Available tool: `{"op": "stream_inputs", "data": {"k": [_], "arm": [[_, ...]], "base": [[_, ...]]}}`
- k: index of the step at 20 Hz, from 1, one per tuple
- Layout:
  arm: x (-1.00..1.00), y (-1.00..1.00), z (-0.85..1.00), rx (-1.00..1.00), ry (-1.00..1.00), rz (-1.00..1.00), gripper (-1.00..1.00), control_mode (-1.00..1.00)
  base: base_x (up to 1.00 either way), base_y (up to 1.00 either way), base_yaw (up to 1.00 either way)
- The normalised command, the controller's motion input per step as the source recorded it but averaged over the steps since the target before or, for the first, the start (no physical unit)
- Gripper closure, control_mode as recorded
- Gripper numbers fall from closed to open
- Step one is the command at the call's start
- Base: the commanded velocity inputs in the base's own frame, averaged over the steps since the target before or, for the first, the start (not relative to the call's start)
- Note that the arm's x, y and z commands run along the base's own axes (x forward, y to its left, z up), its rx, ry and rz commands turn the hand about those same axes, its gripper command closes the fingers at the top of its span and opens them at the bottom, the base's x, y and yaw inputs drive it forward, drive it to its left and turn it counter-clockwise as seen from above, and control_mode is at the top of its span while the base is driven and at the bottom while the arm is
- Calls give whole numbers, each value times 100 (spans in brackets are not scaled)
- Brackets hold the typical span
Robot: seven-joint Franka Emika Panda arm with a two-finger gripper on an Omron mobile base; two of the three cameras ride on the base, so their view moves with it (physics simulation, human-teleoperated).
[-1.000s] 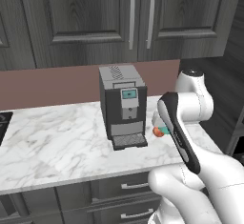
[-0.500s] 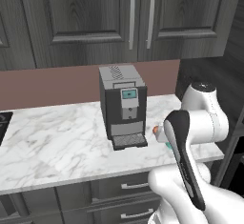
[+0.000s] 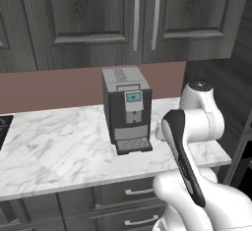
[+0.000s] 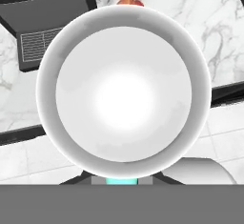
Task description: Pick the mug from the counter and place it inside the microwave. Then close the microwave.
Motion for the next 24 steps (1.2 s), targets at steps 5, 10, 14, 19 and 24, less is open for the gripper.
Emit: {"op": "stream_inputs", "data": {"k": [5, 10, 14, 19, 24], "arm": [[9, 0, 0, 0, 0, 0, 100, -100], [0, 0, 0, 0, 0, 0, 100, -100], [0, 0, 0, 0, 0, 0, 100, -100], [0, 0, 0, 0, 0, 0, 100, -100], [0, 0, 0, 0, 0, 0, 100, 100]], "base": [[0, 0, 0], [0, 0, 0], [0, 0, 0], [0, 0, 0], [0, 0, 0]]}}
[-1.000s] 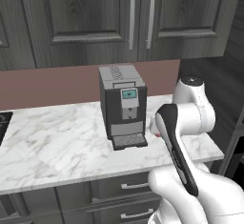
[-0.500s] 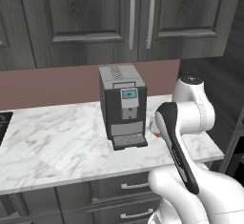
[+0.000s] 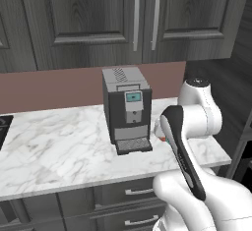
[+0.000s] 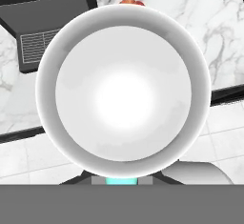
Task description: Pick the mug from the counter and place it inside the microwave. Then close the microwave.
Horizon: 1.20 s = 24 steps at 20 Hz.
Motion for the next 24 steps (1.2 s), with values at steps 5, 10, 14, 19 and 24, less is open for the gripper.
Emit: {"op": "stream_inputs", "data": {"k": [5, 10, 14, 19, 24], "arm": [[0, 0, 0, 0, 0, 0, 100, 100], [0, 0, 0, 0, 0, 0, 100, 100], [0, 0, 0, 0, 0, 0, 100, 100], [0, 0, 0, 0, 0, 0, 100, 100], [0, 0, 0, 0, 0, 0, 100, 100]], "base": [[-38, 2, -3], [-61, 5, -29], [-64, 14, -51], [-40, 14, -53], [-45, 5, -52]]}}
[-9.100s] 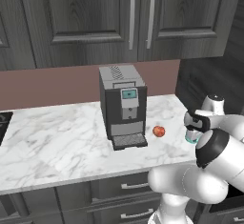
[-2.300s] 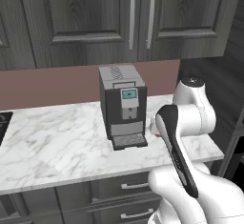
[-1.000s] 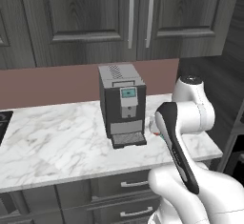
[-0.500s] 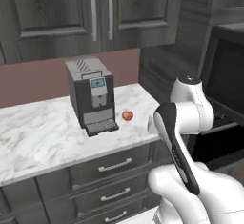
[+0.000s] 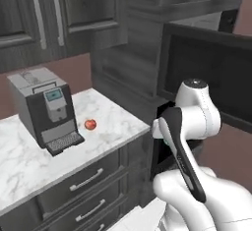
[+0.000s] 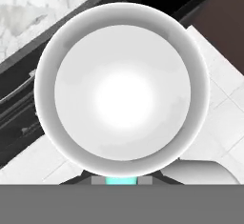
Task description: Pick the mug from the counter and place it inside the microwave. Then close the microwave.
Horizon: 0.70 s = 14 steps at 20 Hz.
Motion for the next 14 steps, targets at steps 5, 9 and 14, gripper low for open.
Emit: {"op": "stream_inputs", "data": {"k": [5, 9, 14], "arm": [[0, 0, 0, 0, 0, 0, 100, 100], [0, 0, 0, 0, 0, 0, 100, 100], [0, 0, 0, 0, 0, 0, 100, 100]], "base": [[-95, -19, -51], [-100, -33, -51], [-62, -56, -35]]}}
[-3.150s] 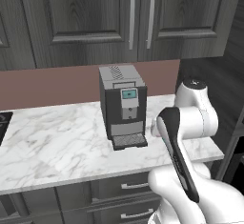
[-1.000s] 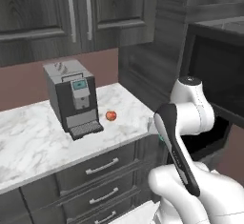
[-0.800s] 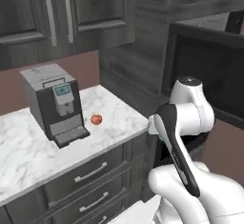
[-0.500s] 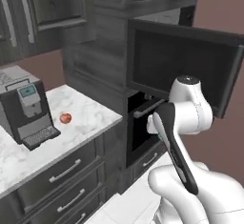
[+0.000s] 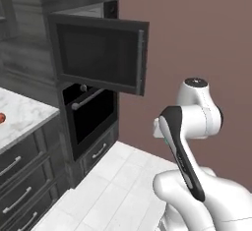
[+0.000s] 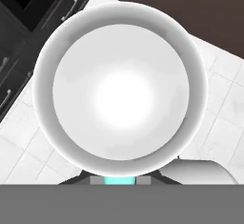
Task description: Pick the mug from the counter and place it inside the microwave. Then close the microwave.
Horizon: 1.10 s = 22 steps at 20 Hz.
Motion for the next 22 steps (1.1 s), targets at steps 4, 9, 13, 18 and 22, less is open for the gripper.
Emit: {"op": "stream_inputs", "data": {"k": [4, 9, 13, 18, 22], "arm": [[0, 0, 0, 0, 0, 0, 100, 100], [0, 0, 0, 0, 0, 0, 100, 100], [0, 0, 0, 0, 0, 0, 100, 100], [0, 0, 0, 0, 0, 0, 100, 100], [0, 0, 0, 0, 0, 0, 100, 100]], "base": [[0, -69, -1], [8, -58, 10], [22, -41, 17], [31, -46, 14], [64, -55, 13]]}}
